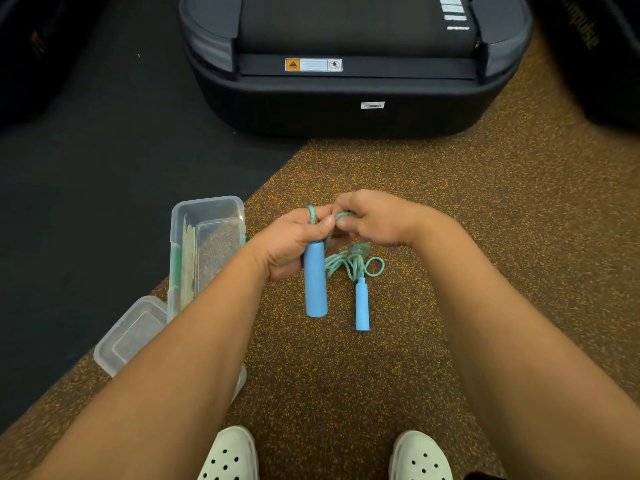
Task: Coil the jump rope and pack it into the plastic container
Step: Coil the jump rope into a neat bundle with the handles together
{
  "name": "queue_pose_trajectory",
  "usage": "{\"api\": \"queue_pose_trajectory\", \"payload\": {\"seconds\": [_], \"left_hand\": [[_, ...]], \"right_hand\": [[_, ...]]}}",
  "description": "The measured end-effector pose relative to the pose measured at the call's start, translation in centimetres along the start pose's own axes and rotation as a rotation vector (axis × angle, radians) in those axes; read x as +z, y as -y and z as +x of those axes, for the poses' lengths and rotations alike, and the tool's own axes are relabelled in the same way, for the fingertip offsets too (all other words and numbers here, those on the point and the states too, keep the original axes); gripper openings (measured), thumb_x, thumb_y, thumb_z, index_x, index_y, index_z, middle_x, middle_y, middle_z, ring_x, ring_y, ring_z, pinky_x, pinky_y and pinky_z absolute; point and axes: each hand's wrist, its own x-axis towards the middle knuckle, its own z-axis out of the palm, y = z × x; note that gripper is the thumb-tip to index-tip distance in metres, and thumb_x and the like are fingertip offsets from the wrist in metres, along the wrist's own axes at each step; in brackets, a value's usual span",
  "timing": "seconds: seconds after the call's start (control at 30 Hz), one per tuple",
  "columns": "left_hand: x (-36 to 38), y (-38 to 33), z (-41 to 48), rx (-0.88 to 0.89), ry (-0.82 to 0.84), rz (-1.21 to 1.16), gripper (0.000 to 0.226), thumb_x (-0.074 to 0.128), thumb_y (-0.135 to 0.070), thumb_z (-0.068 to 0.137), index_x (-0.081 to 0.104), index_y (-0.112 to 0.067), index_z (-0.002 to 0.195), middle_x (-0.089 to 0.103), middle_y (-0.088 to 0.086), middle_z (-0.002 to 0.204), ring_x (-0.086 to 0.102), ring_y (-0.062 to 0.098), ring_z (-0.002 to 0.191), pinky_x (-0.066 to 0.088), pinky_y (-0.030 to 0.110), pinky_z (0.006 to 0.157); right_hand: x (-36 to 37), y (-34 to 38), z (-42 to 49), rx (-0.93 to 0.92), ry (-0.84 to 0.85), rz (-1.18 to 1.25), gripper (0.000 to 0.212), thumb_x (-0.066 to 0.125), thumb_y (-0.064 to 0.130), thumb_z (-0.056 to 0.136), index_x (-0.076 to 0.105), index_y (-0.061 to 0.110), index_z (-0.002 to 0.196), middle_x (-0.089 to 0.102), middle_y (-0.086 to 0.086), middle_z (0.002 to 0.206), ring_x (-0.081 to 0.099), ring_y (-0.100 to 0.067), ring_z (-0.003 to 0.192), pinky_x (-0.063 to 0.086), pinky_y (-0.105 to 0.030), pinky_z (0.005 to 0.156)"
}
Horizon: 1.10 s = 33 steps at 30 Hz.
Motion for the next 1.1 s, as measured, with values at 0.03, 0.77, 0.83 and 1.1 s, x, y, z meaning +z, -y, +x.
{"api": "queue_pose_trajectory", "payload": {"seconds": [0.03,0.77,0.83,1.1], "left_hand": [[0.1,0.0,0.1,-0.011,0.008,-0.004,0.021,0.041,-0.005,0.097,0.058,-0.005,0.109,0.066,0.009,0.100,0.062,0.023,0.101,0.052,0.022,0.080],[2.4,-2.7,-0.8,0.003,0.386,-0.105,0.065,0.069,-0.015,0.080,0.041,0.004,0.135,0.060,0.021,0.125,0.057,0.036,0.117,0.039,0.049,0.106],[2.3,-2.9,-0.7,0.078,0.332,-0.157,0.064,0.069,-0.015,0.080,0.043,0.000,0.136,0.059,0.019,0.128,0.056,0.034,0.119,0.039,0.046,0.106],[1.7,-2.9,-0.6,0.163,-0.011,-0.207,0.054,0.041,-0.034,0.090,0.046,-0.003,0.133,0.061,0.016,0.127,0.057,0.031,0.119,0.050,0.038,0.096]], "right_hand": [[-0.3,0.3,-0.3,0.007,0.009,0.016,0.006,0.048,0.018,0.095,0.054,0.019,0.092,0.055,0.001,0.077,0.051,-0.016,0.070,0.040,-0.028,0.066],[1.7,-0.8,-1.5,0.032,-0.111,0.908,0.041,0.032,0.007,0.098,0.066,0.007,0.075,0.053,-0.007,0.066,0.055,-0.012,0.048,0.047,-0.021,0.042],[2.7,-0.8,-1.4,-0.010,-0.169,0.814,0.034,0.037,0.001,0.096,0.064,0.012,0.078,0.058,-0.006,0.072,0.059,-0.011,0.057,0.050,-0.023,0.050],[3.1,-1.0,-1.5,0.032,0.049,0.705,0.011,0.054,0.006,0.092,0.064,0.003,0.088,0.062,-0.005,0.059,0.051,-0.023,0.056,0.041,-0.025,0.048]]}}
